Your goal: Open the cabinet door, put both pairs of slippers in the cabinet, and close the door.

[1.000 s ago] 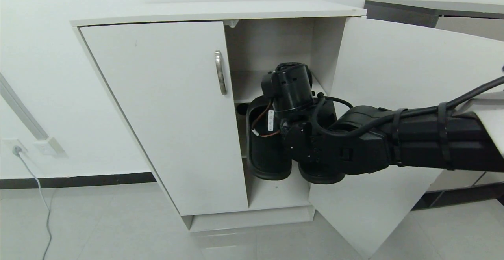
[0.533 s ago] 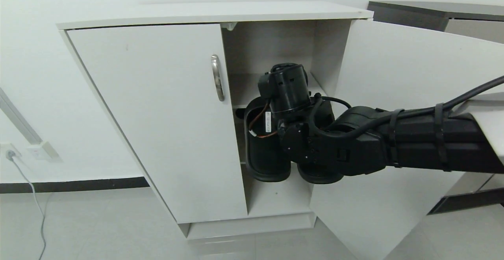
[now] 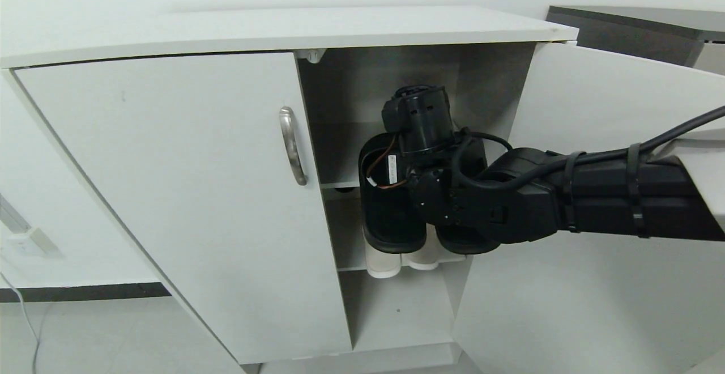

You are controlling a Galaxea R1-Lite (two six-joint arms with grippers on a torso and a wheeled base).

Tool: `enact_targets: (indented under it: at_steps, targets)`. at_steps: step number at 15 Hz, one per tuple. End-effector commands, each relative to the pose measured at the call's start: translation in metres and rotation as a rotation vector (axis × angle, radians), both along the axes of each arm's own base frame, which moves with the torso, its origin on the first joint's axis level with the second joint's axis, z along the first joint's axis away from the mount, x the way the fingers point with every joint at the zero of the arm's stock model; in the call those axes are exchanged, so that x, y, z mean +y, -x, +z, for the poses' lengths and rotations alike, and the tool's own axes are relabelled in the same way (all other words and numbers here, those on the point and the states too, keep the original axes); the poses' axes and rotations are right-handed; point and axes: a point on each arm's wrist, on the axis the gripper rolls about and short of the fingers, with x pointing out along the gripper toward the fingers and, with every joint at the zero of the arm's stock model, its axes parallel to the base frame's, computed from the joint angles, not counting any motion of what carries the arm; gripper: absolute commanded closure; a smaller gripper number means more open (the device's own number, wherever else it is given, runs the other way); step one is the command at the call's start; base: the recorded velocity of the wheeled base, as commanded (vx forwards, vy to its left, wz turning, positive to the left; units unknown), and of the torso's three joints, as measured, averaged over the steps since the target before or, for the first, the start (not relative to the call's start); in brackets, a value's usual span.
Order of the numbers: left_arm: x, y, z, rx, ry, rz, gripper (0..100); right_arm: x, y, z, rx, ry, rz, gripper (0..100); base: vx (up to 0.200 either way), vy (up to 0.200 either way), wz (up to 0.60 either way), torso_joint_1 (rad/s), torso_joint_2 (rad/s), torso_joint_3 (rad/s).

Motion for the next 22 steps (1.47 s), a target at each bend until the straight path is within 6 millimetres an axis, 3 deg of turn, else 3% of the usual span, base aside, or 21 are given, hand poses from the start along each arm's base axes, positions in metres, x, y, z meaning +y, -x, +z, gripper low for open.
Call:
enact_targets:
  at_steps: [1, 14, 18, 22]
  targets:
    - [0.000, 0.000, 0.000, 0.001, 0.000, 0.000, 100, 0.001, -0.005, -0.002, -0.001, 0.004, -0.005, 100, 0.000, 0.000, 0.00, 0.000, 0.00, 0.000]
    - [0.000, 0.000, 0.000, 0.003, 0.001, 0.007, 100, 0.006, -0.032, -0.003, -0.014, -0.005, 0.050, 100, 0.000, 0.000, 0.00, 0.000, 0.00, 0.000]
    - [0.000, 0.000, 0.000, 0.003, 0.001, 0.007, 100, 0.006, -0.036, 0.010, -0.024, -0.017, 0.059, 100, 0.000, 0.000, 0.00, 0.000, 0.00, 0.000]
    - [0.000, 0.000, 0.000, 0.003, 0.001, 0.007, 100, 0.002, -0.043, 0.003, 0.018, 0.010, 0.076, 100, 0.000, 0.000, 0.00, 0.000, 0.00, 0.000]
